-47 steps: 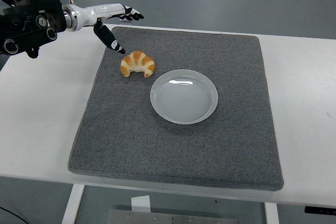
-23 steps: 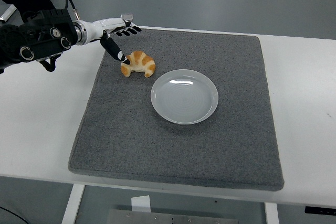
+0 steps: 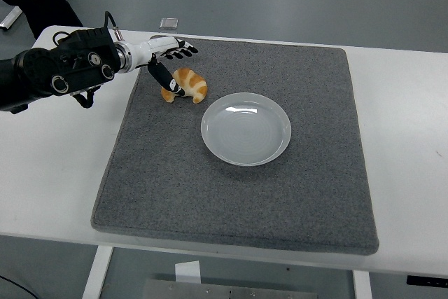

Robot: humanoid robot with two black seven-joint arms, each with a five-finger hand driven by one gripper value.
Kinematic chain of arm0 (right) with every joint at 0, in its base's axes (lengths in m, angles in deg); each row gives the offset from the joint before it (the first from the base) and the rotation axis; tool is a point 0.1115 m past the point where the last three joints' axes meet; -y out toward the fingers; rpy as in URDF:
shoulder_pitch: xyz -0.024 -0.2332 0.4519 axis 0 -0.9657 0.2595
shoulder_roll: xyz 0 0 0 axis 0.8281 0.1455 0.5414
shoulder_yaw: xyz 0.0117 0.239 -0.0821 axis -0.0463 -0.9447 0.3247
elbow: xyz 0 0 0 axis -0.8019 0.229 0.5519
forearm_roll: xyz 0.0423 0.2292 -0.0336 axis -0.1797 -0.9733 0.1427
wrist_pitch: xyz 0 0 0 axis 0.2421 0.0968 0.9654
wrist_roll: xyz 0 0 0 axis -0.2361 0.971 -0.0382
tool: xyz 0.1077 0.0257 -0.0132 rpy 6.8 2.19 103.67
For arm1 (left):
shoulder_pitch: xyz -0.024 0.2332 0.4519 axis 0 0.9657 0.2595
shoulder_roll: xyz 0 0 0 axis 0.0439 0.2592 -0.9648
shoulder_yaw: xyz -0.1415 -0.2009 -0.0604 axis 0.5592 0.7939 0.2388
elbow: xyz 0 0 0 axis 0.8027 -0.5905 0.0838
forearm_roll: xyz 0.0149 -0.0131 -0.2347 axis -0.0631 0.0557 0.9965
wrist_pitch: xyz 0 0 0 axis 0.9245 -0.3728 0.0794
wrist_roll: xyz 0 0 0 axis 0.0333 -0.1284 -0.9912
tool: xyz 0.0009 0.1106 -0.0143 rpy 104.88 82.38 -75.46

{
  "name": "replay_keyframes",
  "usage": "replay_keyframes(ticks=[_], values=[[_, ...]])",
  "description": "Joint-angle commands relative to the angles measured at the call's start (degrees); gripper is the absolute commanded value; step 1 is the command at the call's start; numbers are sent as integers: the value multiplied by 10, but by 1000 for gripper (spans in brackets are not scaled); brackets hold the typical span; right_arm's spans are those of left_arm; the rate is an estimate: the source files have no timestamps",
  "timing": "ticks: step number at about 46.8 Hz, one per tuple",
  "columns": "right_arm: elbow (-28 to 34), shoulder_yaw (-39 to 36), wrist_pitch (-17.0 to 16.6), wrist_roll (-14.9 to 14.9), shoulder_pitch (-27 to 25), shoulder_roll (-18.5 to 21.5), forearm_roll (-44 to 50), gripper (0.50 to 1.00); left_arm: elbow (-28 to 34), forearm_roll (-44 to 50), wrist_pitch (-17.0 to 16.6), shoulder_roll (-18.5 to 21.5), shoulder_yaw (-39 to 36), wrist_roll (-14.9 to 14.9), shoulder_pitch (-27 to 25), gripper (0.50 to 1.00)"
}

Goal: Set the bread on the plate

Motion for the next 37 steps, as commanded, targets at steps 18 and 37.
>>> replay_keyframes(ticks=[18,37], values=[[0,0,0,0,0,0,0,954,-44,-7,-11,-35,-4,1,21,958],[0,0,0,0,0,0,0,952,-59,-9,-12,-48,-4,0,29,943]])
